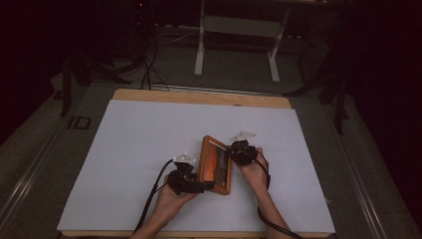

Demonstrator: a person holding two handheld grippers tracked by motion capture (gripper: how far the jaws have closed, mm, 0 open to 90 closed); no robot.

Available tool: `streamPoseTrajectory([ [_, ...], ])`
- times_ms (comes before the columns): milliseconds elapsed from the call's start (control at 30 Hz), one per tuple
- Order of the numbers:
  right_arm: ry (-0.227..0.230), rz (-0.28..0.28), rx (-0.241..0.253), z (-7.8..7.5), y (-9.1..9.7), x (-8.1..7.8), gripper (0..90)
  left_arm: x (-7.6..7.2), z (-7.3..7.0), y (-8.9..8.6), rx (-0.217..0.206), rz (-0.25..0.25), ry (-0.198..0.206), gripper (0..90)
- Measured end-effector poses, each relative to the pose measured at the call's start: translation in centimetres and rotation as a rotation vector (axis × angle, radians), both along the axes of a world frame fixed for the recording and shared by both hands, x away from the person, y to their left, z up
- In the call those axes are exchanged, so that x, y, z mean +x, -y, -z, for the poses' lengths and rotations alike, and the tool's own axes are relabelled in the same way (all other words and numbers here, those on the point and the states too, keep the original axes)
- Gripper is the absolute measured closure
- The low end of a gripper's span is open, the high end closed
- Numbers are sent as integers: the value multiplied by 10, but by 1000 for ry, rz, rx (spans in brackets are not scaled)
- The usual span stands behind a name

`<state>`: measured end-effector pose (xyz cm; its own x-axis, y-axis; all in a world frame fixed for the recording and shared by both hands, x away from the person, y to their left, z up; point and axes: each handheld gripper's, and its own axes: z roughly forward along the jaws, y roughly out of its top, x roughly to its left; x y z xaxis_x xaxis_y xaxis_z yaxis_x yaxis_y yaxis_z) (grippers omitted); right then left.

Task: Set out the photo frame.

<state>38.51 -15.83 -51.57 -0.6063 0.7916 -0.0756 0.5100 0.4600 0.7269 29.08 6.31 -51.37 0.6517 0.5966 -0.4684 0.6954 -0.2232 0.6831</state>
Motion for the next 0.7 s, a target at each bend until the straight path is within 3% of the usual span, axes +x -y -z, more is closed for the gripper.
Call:
streamPoseTrajectory([
  [67, 0, -1, 2, 0, 0, 0, 899, 3, 3, -1, -32, -7, -29, 462],
  [267, 1, 0, 3, 0, 0, 0, 899, 4, 7, 6, -36, -3, -60, 489],
  [700, 9, 4, 10, 1, 2, -1, 886, 8, 10, 1, -96, -34, -135, 535],
])
